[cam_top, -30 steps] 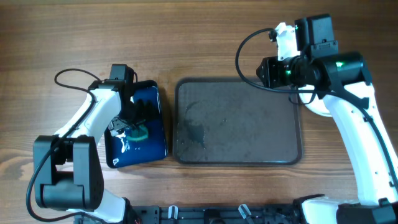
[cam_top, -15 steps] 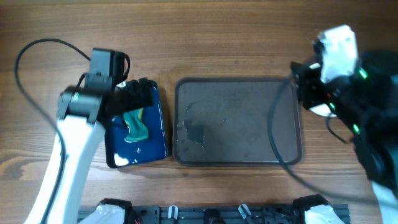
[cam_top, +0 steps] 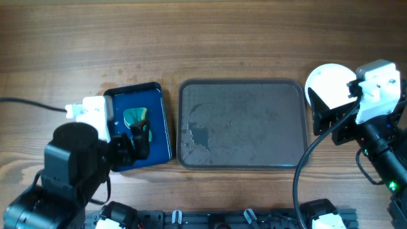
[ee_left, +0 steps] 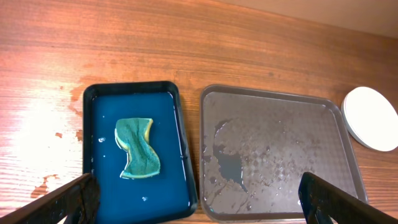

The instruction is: Clean dirty plates on tray and stack at the side

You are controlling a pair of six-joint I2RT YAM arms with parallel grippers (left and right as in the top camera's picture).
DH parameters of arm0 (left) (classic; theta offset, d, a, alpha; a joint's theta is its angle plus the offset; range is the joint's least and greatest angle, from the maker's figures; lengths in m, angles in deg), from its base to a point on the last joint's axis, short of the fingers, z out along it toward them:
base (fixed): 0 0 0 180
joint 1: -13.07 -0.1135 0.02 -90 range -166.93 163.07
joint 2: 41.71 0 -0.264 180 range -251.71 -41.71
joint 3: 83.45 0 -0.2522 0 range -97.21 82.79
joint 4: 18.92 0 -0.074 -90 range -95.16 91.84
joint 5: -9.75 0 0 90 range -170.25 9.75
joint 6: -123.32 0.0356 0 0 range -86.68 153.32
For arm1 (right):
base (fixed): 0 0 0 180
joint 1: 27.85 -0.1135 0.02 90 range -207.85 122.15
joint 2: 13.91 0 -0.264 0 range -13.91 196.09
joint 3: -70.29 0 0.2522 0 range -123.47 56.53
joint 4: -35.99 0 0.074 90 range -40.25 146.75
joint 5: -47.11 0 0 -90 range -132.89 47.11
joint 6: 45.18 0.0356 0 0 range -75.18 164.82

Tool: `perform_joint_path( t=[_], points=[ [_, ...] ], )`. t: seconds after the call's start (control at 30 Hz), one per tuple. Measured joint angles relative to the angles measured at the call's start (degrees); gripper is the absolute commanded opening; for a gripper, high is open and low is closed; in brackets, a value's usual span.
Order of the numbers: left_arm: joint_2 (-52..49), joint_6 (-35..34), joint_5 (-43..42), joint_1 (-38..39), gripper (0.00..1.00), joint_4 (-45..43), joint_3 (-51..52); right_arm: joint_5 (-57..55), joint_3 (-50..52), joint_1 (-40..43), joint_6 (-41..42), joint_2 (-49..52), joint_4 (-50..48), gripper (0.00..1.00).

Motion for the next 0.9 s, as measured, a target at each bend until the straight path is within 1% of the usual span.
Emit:
perform_joint_path(
  t=[0.33,0.9],
  points=[
    [0.44,0.00,0.31,0.00,1.00,1.09,0.00,-0.17,0.00,0.00,0.00,0.02,0.28,1.00],
    [0.44,0.00,0.31,0.00,1.00,1.09,0.00,-0.17,0.00,0.00,0.00,0.17,7.34,1.00]
  ],
)
